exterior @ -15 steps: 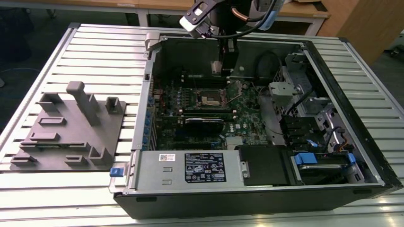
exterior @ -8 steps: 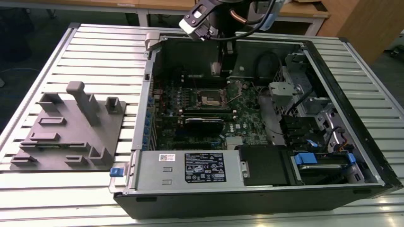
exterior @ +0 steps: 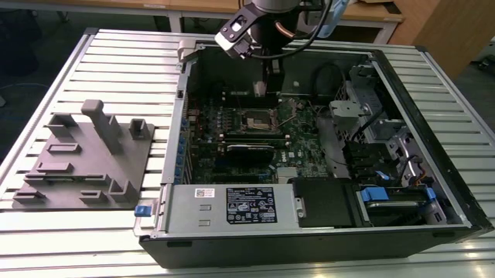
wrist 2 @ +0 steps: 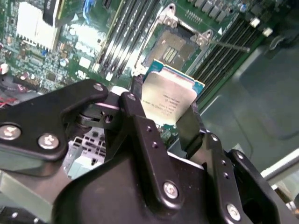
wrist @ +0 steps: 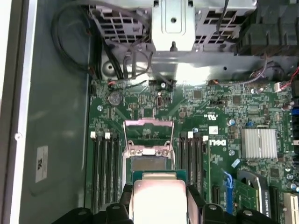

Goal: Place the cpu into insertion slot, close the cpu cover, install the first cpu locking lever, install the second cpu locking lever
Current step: 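Place the cpu into insertion slot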

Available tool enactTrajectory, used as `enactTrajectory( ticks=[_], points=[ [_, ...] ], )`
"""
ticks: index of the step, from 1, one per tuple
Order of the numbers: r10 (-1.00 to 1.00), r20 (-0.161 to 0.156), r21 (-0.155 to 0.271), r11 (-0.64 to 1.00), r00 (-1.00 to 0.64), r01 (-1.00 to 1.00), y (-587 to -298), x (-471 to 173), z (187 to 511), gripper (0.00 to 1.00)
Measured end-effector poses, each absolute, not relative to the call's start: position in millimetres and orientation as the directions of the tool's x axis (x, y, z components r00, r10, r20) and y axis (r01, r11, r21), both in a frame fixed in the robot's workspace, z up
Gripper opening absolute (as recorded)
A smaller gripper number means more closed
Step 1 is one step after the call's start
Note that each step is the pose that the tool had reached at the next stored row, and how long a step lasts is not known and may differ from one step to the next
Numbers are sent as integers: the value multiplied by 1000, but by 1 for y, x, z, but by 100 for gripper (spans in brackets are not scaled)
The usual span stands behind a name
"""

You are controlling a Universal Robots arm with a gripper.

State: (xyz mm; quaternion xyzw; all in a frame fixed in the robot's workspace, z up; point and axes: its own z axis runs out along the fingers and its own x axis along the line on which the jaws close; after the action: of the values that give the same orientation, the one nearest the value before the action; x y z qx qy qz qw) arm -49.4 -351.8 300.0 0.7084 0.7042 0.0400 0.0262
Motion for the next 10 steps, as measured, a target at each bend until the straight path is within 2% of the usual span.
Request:
enactTrajectory(
  ticks=[10],
  points=[
    [1000,20,95,9,-10,995,-350,-52,282,54]
  ],
)
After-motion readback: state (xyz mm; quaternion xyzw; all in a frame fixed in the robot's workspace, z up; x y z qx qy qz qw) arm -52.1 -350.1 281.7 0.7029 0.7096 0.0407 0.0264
